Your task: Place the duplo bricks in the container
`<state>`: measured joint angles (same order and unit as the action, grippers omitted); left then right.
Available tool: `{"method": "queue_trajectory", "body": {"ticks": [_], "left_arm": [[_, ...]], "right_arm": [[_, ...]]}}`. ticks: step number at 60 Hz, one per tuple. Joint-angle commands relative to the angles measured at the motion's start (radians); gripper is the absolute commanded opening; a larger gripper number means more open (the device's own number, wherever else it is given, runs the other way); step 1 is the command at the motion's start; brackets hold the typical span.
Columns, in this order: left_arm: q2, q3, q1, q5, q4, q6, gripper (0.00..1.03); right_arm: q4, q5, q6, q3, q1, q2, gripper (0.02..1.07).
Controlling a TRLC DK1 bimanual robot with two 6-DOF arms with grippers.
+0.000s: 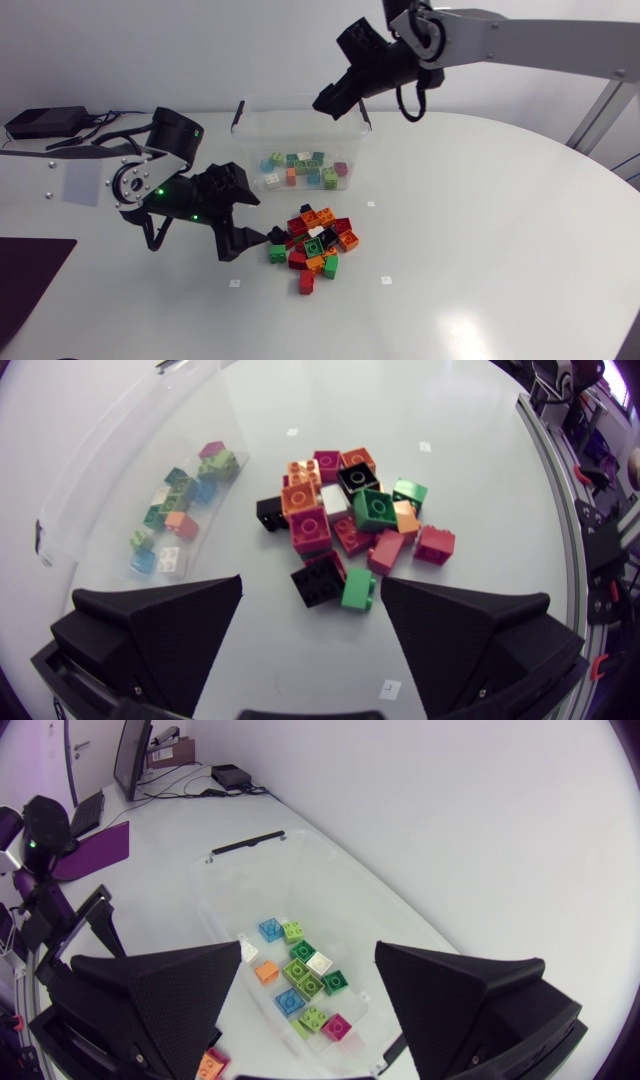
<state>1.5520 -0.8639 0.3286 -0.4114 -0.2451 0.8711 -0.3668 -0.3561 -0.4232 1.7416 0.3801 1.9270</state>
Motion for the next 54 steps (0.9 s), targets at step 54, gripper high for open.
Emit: {"method": "queue_trajectory", "body": {"ticks": [54], "left_arm": [[0.240, 0.016, 0.087, -0.001, 0.055, 0.152, 0.95]], "right_arm": [[0.158, -0.046, -0.149, -0.873, -0.009, -0.485, 1.02]]}}
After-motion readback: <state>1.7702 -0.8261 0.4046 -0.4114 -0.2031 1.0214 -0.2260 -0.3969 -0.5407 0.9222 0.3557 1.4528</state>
